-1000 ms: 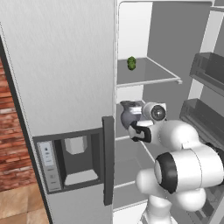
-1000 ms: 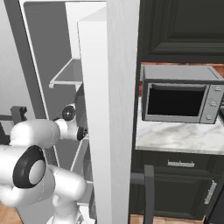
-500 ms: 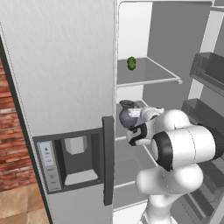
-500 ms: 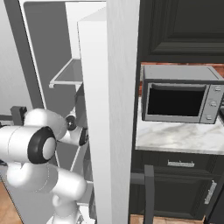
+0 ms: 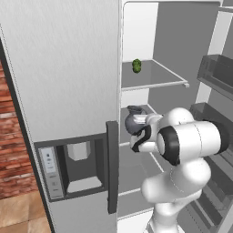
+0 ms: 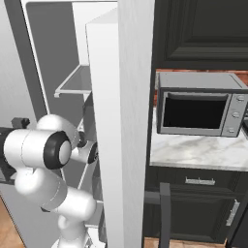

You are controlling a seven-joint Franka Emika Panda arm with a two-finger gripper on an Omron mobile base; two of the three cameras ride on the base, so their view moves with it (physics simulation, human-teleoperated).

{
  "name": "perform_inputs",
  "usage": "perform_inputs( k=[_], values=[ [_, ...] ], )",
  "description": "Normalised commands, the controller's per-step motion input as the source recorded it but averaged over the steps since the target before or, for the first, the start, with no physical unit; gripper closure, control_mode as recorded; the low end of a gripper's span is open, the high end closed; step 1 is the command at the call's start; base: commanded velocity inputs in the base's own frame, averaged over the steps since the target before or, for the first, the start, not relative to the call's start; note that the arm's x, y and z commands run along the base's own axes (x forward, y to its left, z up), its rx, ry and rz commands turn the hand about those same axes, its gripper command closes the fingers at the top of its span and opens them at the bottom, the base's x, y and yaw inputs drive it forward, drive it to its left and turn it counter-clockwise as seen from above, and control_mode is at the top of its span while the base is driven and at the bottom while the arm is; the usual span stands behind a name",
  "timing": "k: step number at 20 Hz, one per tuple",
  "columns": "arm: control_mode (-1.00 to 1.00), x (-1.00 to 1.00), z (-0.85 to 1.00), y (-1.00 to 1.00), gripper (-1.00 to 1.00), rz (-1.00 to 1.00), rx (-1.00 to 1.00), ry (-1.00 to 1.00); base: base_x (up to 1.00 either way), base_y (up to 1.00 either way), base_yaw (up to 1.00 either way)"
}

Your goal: Move the lime and lime from the second highest shelf to the top shelf to make space. Then, place the pitcher from the counter on the cleared second highest shelf.

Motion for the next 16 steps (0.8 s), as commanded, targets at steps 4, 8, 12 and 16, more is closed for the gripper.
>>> perform_inputs(
  k=[4,8,12,16],
  values=[
    [-1.00,-0.12,-0.60,0.16,-1.00,0.00,0.00,0.00,0.00,0.00,0.00],
    [-1.00,-0.35,-0.80,0.46,-1.00,0.04,-0.03,-0.01,0.00,0.00,0.00],
    [-1.00,-0.23,-0.78,0.44,-1.00,0.07,-0.06,-0.04,0.00,0.00,0.00],
    [-1.00,0.00,-0.57,0.07,-1.00,0.12,0.00,-0.02,0.00,0.00,0.00]
  ],
)
